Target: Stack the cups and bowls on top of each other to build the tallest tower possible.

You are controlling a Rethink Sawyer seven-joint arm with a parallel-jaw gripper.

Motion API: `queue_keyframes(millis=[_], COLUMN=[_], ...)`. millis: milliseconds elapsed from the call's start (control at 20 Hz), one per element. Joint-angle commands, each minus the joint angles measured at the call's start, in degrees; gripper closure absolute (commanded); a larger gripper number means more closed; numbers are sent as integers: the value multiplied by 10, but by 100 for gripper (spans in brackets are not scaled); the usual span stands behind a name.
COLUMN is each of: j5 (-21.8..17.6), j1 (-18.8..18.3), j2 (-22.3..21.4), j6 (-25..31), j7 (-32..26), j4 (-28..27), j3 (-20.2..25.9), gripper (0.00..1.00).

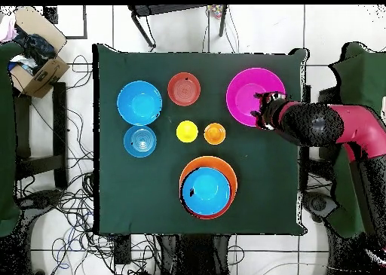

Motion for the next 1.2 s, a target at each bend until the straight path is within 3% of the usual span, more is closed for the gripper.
queue_keyframes(millis=[50, 1200], j5=[-43, -88], j1=[19, 8], j2=[33, 68], j6=[-36, -105], j7=[-126, -143], j4=[-13, -1], j3=[-34, -58], gripper=[0, 0])
